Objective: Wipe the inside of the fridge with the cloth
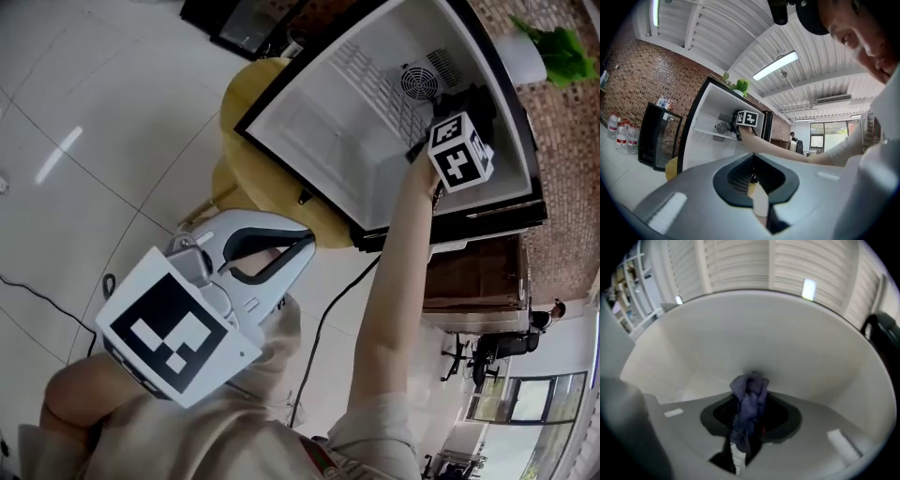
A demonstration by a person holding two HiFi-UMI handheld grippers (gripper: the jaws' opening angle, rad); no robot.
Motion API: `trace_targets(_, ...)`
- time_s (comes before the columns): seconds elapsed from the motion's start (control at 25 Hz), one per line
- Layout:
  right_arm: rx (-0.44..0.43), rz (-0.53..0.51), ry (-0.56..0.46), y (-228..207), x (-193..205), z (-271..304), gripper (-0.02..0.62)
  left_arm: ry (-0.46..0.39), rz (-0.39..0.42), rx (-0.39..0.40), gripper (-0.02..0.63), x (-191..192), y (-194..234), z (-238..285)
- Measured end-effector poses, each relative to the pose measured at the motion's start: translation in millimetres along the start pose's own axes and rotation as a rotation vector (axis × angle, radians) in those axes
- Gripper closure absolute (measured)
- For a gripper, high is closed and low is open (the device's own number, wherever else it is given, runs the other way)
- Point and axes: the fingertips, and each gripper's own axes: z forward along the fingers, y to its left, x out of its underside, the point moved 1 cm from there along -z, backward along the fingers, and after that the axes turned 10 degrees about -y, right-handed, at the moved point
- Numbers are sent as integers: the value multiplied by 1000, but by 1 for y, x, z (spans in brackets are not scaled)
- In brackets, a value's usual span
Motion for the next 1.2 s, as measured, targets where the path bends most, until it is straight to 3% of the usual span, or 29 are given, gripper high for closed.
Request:
trace_targets(0.16,-344,-267,-14,121,-14,-1,485,-24,-46,1,606,4,3,-8)
trace_targets(0.24,-440,-270,21,171,-23,9,483,-32,-42,0,606,-1,6,-10)
trace_targets(0.32,-475,-182,53,197,-26,20,483,-32,-38,-3,606,-4,5,-9)
trace_targets(0.48,-408,-62,29,178,-39,32,480,-8,-39,-1,606,1,-4,-5)
trace_targets(0.6,-307,-75,29,118,-31,26,479,-6,-43,8,606,3,-7,-2)
trace_targets(0.72,-149,-61,33,43,-18,16,479,-13,-32,11,606,0,-6,-3)
trace_targets(0.92,90,293,25,-52,0,-7,479,-16,-53,15,606,1,-4,-3)
trace_targets(1.04,52,388,19,-42,-2,-11,485,-2,-51,16,606,6,-3,-1)
trace_targets(1.2,-214,196,61,41,3,-15,485,14,-56,30,606,10,-8,2)
